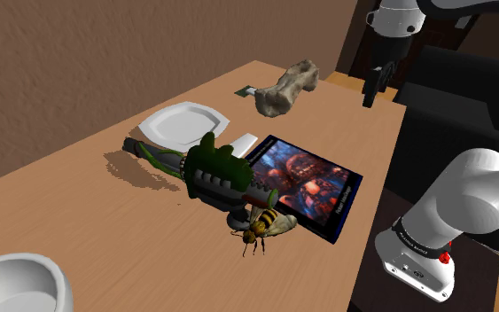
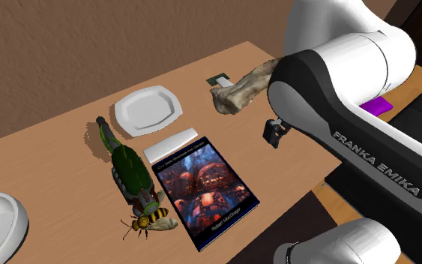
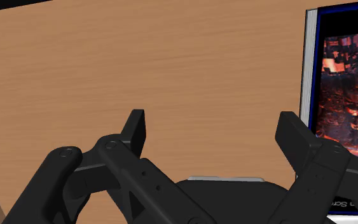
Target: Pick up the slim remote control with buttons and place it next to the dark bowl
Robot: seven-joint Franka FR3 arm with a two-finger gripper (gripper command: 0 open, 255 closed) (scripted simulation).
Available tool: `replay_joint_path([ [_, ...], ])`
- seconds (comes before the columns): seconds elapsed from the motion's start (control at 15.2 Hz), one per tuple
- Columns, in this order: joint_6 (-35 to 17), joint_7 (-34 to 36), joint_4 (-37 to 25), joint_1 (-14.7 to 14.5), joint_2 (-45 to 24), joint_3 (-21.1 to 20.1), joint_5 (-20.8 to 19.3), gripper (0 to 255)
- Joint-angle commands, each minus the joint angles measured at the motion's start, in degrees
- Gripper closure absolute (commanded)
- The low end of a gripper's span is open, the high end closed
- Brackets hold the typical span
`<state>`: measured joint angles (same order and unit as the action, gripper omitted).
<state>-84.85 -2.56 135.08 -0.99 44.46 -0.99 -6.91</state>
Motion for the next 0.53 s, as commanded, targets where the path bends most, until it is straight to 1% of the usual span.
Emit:
replay_joint_path([
  [0.0,0.0,0.0,0.0,0.0,0.0,0.0,0.0,0],
  [0.26,-2.5,13.3,2.4,1.0,-0.3,-5.9,5.7,0],
  [0.46,-5.1,23.2,3.1,1.8,-1.9,-10.5,9.9,0],
])
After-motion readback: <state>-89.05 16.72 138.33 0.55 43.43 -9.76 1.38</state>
